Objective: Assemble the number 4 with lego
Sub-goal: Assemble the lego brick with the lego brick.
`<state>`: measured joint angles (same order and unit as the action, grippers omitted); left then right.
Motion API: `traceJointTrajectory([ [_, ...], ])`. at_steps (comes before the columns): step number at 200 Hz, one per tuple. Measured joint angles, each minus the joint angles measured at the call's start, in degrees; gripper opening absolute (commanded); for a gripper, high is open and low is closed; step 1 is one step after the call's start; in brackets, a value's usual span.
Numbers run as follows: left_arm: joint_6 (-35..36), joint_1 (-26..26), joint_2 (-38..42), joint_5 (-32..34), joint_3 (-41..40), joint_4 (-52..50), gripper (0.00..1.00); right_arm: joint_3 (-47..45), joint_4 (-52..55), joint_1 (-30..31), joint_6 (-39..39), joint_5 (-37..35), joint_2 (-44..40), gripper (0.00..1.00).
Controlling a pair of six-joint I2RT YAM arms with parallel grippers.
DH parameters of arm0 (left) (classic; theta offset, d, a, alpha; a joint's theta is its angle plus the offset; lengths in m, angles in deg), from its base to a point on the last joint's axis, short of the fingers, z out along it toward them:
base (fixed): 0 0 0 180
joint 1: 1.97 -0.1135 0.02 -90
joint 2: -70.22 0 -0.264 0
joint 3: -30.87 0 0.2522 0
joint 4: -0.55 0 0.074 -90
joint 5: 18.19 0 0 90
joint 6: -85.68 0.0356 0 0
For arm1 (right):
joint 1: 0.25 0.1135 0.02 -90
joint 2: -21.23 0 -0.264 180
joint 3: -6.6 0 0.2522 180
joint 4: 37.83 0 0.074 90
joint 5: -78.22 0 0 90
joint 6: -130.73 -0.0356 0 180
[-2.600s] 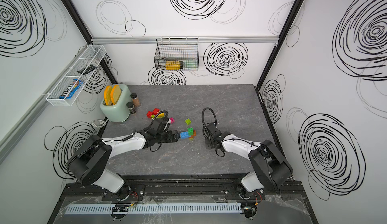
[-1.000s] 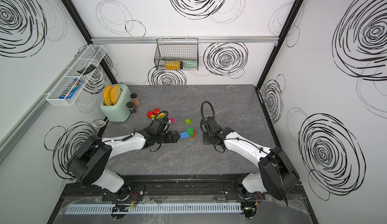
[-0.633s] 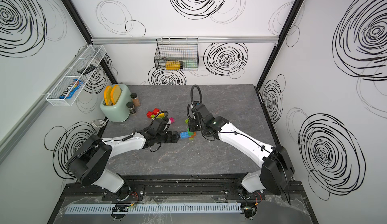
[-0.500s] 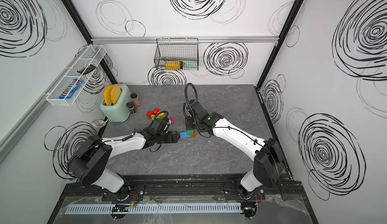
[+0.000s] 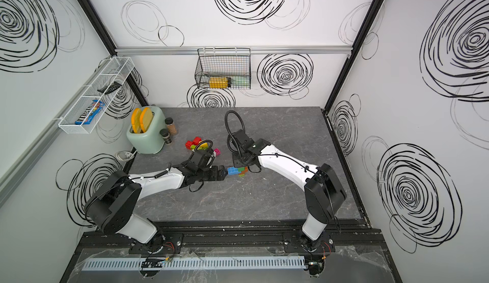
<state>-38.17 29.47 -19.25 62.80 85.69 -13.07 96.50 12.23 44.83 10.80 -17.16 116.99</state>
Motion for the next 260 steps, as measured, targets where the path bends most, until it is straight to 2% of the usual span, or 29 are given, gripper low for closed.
traceJointTrajectory([
  [114, 0.02, 0.0, 0.0, -0.2, 0.0, 0.0, 0.96, -0.13, -0.13, 0.07, 0.07, -0.11, 1.53, 0.0],
  [176, 0.09, -0.09, 0.0, -0.17, 0.11, -0.11, 0.96, 1.4, 1.81, 1.2, 3.5, -2.25, 3.85, 0.0],
  [260, 0.22, -0.44, 0.0, -0.24, 0.61, -0.22, 0.96, -1.9, -1.01, 1.53, 3.37, -3.63, 3.43, 0.0],
])
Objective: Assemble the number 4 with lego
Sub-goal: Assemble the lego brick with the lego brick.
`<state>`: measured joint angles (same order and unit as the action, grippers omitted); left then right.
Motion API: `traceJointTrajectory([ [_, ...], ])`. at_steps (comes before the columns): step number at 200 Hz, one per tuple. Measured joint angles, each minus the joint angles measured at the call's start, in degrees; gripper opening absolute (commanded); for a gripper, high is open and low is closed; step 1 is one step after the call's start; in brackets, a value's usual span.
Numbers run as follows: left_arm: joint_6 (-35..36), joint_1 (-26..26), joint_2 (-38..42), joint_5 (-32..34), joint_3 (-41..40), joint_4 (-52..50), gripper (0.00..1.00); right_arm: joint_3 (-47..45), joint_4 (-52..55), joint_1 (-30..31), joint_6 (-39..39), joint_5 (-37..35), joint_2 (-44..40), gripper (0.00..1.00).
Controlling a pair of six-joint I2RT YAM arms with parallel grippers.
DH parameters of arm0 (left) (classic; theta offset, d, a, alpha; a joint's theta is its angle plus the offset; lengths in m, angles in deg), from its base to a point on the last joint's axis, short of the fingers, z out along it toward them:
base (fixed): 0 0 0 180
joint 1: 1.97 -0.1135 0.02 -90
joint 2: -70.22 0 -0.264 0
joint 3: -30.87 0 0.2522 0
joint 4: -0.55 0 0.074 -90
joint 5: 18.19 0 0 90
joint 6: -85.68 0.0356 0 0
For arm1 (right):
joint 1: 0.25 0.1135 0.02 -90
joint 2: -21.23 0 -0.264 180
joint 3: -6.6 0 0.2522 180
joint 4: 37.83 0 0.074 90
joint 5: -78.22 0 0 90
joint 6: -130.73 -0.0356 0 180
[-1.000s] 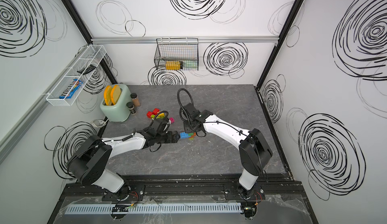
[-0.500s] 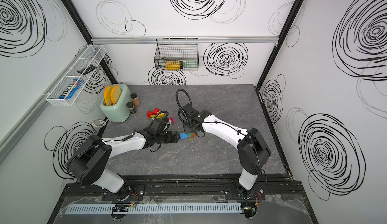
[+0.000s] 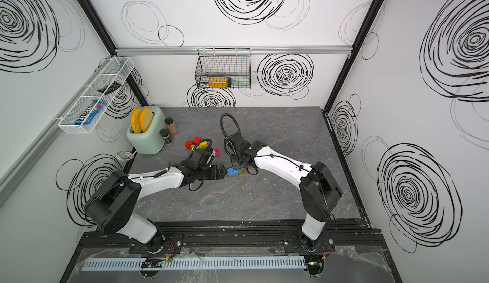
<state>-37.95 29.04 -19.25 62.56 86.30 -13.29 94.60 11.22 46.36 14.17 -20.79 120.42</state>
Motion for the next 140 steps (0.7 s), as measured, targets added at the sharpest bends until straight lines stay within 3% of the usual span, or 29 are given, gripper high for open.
traceJointTrajectory([
  [46, 0.0, -0.5, 0.5, -0.15, 0.02, -0.17, 0.96, -0.28, -1.66, 0.44, -4.28, -2.47, -1.77, 0.0],
  [84, 0.35, -2.21, 3.69, -0.22, 1.01, -1.33, 0.96, 0.37, -2.05, 0.42, -6.4, -2.75, -1.51, 0.23],
  [140, 0.81, -3.06, 4.68, -0.15, 1.42, -2.25, 0.96, 3.13, -0.09, 0.42, -6.75, -2.97, 0.26, 0.36],
])
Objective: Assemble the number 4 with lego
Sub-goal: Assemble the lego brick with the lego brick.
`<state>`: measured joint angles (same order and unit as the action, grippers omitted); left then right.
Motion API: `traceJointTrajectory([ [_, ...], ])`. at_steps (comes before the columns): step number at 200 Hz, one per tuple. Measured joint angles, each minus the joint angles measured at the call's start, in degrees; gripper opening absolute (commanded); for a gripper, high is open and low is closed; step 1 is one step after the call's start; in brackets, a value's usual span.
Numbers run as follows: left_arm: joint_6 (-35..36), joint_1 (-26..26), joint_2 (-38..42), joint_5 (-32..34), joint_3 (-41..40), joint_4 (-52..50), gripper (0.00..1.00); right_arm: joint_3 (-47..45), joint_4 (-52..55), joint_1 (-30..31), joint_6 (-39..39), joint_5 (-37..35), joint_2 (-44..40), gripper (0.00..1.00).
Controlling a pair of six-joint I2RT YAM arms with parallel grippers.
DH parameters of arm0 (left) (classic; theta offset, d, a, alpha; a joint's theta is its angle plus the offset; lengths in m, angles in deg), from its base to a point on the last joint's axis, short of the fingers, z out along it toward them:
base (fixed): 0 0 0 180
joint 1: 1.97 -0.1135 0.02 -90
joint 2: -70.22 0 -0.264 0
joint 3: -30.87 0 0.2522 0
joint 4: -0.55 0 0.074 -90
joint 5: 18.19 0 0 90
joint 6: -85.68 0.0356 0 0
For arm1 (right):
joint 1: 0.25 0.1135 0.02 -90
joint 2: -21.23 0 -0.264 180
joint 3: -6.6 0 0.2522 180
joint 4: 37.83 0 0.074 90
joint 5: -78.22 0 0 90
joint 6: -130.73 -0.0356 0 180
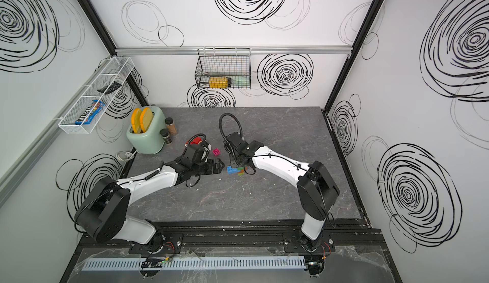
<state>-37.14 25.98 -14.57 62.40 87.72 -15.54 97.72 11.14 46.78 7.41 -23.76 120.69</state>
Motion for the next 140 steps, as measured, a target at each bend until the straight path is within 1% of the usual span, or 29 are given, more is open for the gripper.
traceJointTrajectory([
  [24, 0.07, 0.0, 0.0, 0.0, 0.0, -0.74, 0.96, 0.61, 0.7, 0.0, 0.0, -0.31, 0.26, 0.4],
  [74, 0.26, 0.0, 0.0, 0.0, 0.0, -0.87, 0.96, 1.2, 2.43, 0.0, -0.07, -0.26, 0.63, 0.52],
  [107, 0.31, 0.0, 0.0, 0.0, 0.0, -1.01, 0.96, 1.6, 2.97, 0.0, 0.04, -0.26, 0.63, 0.56],
  [140, 0.44, 0.0, 0.0, 0.13, 0.07, -1.18, 0.96, 1.53, 2.86, 0.0, 0.42, -0.31, -0.15, 0.66],
])
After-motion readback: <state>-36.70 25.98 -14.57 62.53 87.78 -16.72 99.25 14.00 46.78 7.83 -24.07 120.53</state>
